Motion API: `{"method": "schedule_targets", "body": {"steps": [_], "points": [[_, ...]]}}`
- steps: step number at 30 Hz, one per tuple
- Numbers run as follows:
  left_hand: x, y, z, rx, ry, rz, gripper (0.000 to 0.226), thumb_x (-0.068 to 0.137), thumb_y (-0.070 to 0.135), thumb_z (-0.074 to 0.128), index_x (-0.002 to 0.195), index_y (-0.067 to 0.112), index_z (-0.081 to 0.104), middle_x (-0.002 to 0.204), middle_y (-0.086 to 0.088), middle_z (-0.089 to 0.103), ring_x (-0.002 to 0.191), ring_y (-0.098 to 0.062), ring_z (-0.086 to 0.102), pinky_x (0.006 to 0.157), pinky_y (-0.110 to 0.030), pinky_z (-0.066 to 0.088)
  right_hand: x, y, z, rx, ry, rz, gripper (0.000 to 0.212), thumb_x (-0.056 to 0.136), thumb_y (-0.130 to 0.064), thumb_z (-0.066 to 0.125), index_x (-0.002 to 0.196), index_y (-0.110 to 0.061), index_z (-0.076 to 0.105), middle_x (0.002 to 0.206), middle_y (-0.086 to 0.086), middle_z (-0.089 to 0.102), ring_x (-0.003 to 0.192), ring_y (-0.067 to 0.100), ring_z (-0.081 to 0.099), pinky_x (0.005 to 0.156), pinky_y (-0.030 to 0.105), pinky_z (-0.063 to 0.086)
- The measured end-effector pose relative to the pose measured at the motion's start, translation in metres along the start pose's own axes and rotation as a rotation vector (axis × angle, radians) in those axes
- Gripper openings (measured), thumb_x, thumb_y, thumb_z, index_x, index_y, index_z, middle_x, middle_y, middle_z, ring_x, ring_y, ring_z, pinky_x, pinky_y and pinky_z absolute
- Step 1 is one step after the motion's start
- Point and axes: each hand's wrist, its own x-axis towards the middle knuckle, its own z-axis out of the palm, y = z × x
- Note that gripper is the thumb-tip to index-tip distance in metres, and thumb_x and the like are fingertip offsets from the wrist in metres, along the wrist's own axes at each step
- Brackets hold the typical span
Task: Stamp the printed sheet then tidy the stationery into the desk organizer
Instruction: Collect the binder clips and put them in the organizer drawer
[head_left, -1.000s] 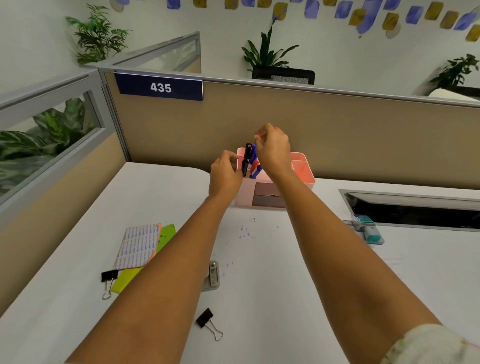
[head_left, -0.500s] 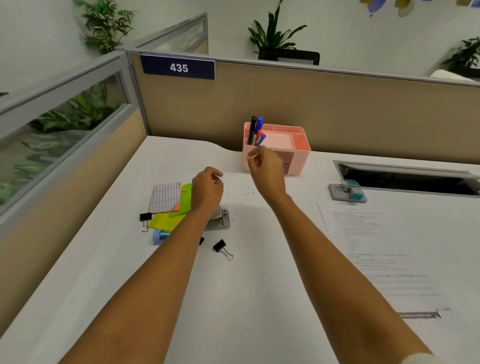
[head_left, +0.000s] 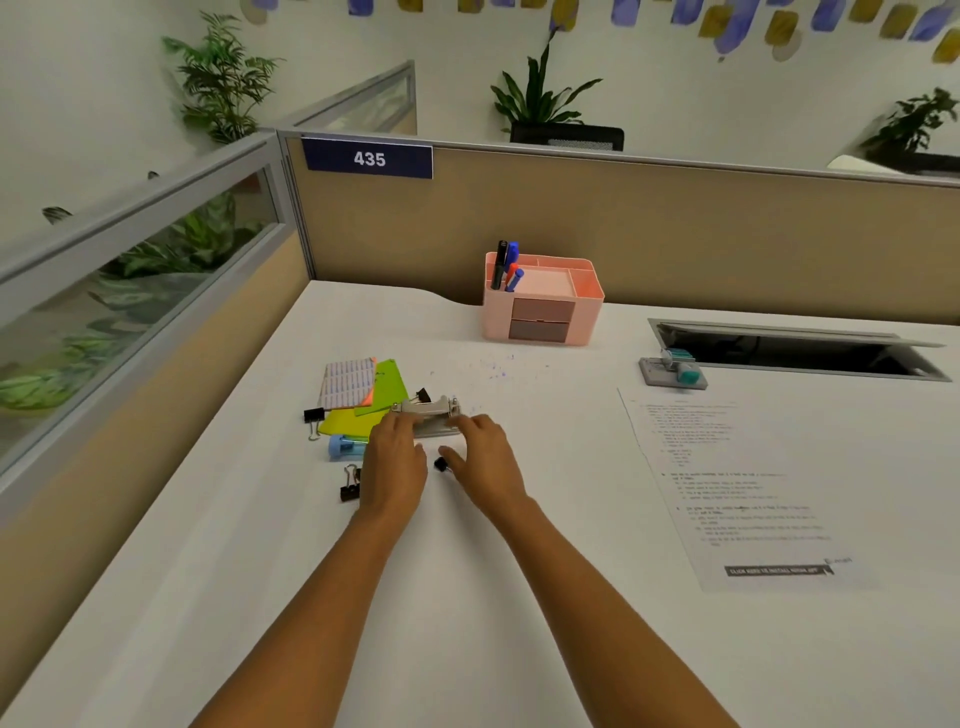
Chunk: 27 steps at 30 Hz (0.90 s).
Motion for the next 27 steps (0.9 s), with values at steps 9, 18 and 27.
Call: {"method": "schedule_targets", "body": {"steps": [9, 18, 27], "points": [[-0.021, -0.014, 0.003, 0.159, -0.115, -0.025, 0.034, 0.093, 0.004, 0.047, 0.126, 0.006, 0.052, 0.130, -0.012, 0.051, 0.119, -0.024, 0.050, 0.097, -0.027, 0.041, -0.023, 0.002, 0.014, -0.067, -0.081, -0.022, 0.035, 0.091, -0.015, 0.051, 0.127, -0.017, 0.055, 0.129, 0.007, 0.050, 0.122, 0.023, 0.043, 0.094, 0.033, 0.044], [-0.016, -0.006, 0.006, 0.094, -0.072, -0.134, 0.044, 0.092, 0.011, 0.053, 0.133, 0.003, 0.043, 0.137, -0.014, 0.046, 0.128, -0.026, 0.042, 0.105, -0.031, 0.037, -0.023, 0.009, 0.018, -0.065, -0.016, -0.017, 0.021, 0.091, -0.008, 0.050, 0.111, -0.007, 0.059, 0.112, 0.013, 0.060, 0.107, 0.027, 0.051, 0.081, 0.035, 0.046], [-0.009, -0.005, 0.010, 0.078, -0.069, -0.149, 0.026, 0.088, 0.006, 0.057, 0.113, 0.001, 0.061, 0.122, -0.017, 0.053, 0.111, -0.029, 0.053, 0.092, -0.032, 0.047, -0.018, 0.004, 0.010, 0.375, 0.143, 0.223, 0.019, 0.088, -0.013, 0.060, 0.106, -0.009, 0.063, 0.109, 0.009, 0.067, 0.094, 0.020, 0.065, 0.082, 0.024, 0.047]]}}
